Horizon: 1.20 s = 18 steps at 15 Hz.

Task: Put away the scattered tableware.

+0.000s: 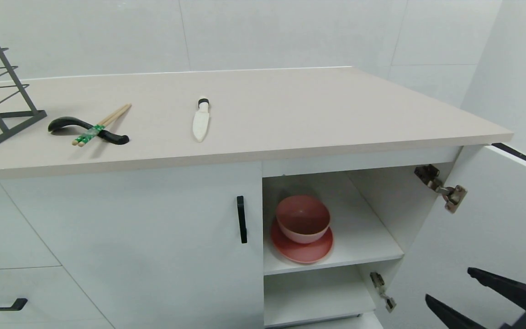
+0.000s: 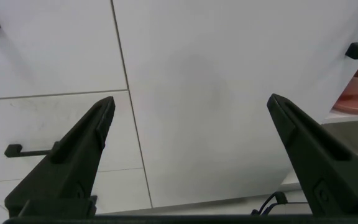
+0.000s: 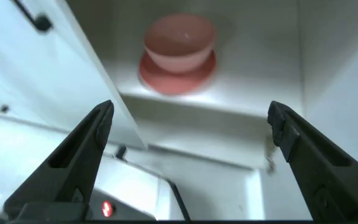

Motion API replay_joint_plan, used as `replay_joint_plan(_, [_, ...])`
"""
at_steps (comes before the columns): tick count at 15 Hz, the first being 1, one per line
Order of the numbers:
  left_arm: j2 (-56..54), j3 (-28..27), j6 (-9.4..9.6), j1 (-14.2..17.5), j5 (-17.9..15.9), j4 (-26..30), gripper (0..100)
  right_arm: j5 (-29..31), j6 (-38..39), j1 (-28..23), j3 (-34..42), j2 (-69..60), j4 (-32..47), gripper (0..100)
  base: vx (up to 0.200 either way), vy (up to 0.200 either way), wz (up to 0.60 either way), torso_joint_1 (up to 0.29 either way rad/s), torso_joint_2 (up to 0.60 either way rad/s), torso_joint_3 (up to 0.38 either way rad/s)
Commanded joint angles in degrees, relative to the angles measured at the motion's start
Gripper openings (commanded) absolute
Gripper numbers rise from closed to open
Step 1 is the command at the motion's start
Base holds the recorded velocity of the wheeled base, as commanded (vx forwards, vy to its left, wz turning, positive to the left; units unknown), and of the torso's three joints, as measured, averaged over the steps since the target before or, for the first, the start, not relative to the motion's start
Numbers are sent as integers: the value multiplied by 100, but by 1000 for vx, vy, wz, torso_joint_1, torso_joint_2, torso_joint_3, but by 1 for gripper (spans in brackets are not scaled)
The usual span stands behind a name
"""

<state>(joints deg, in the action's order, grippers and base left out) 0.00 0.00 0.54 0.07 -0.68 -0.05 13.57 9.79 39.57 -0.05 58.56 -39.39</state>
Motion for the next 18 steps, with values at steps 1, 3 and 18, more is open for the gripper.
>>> replay_joint_plan(1, [0,0,-1,1,-11,5,100,5,-390,-389,-21,-2358,1601,100,-200,0,0,7,2,-2])
replay_joint_plan(3, [9,0,-1,1,-11,5,100,5,-452,-688,-13,-2640,1794,100,-200,0,0,-5,2,7])
replay_joint_plan(18, [0,0,-45,1,-11,-4,100,-1128,-1462,-4010,-206,-5637,4132,100,-80,0,0,3,1,0])
